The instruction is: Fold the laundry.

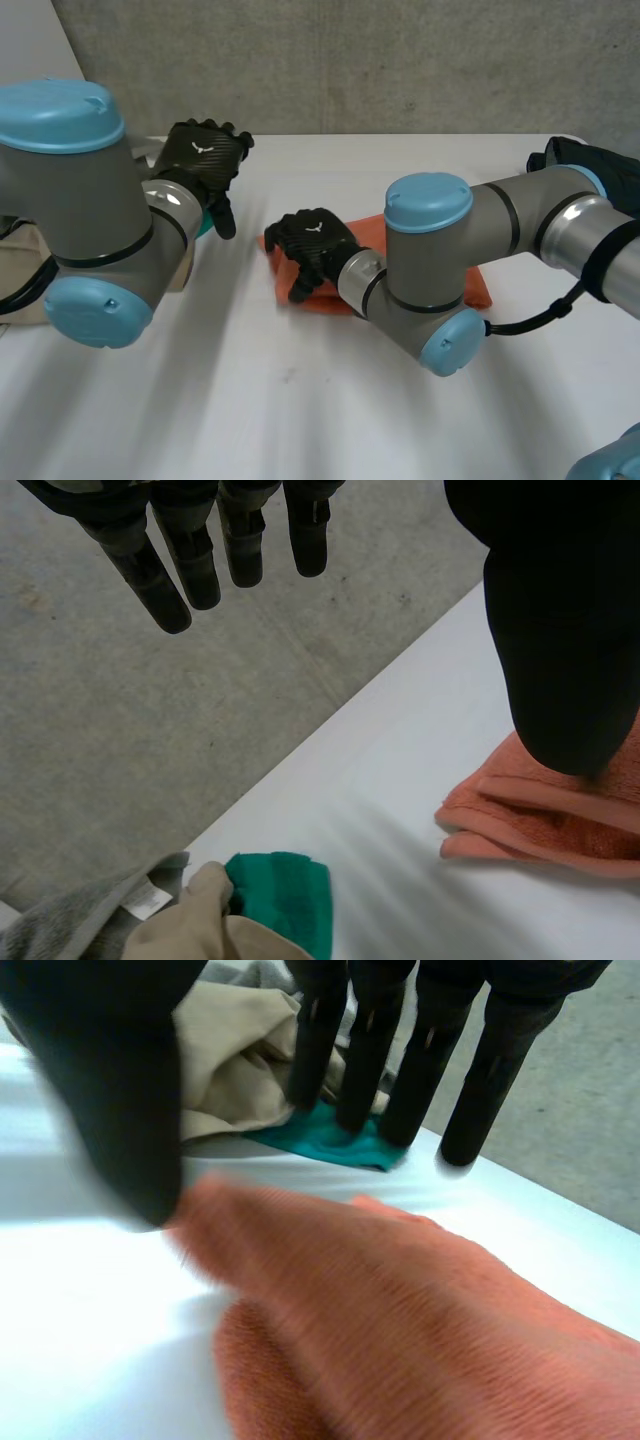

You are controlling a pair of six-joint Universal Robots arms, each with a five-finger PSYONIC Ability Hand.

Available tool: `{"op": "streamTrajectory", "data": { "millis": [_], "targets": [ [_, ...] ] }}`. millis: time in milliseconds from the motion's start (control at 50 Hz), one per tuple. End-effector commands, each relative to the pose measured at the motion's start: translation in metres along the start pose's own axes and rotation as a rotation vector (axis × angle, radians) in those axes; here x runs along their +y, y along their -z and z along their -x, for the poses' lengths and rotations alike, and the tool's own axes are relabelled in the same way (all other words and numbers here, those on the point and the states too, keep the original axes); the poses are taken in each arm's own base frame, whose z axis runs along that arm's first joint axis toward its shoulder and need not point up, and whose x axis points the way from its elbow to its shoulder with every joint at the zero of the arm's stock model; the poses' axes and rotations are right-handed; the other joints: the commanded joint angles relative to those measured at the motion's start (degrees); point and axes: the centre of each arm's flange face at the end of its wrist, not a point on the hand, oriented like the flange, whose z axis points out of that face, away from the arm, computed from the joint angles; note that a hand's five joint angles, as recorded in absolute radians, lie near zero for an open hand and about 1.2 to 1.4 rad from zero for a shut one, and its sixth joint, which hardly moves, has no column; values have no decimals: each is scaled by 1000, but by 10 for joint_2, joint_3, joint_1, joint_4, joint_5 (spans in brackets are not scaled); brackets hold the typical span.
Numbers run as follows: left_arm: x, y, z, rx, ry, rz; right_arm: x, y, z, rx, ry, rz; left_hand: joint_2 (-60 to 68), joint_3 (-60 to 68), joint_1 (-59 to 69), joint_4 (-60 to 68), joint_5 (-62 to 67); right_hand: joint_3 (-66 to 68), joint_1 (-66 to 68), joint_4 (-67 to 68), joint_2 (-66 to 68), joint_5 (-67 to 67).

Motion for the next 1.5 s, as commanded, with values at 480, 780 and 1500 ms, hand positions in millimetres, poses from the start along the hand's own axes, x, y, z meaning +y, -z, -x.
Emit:
{"op": "streamTrajectory", "data": {
  "millis": [480,780,1500],
  "targets": [
    [30,-54,-141,100,-359,-3,55,83,-153,480,-39,234,-18,-20,-11,-14,-27,-61,-33,-67,-46,-52],
    [24,-32,-124,151,-286,62,65,81,-169,556,15,202,-18,-20,-11,-14,-27,63,92,57,79,72],
    [-4,-2,-51,24,-56,96,43,36,14,62,943,-162,-18,-20,-11,-14,-27,251,279,244,266,260]
  ]
}}
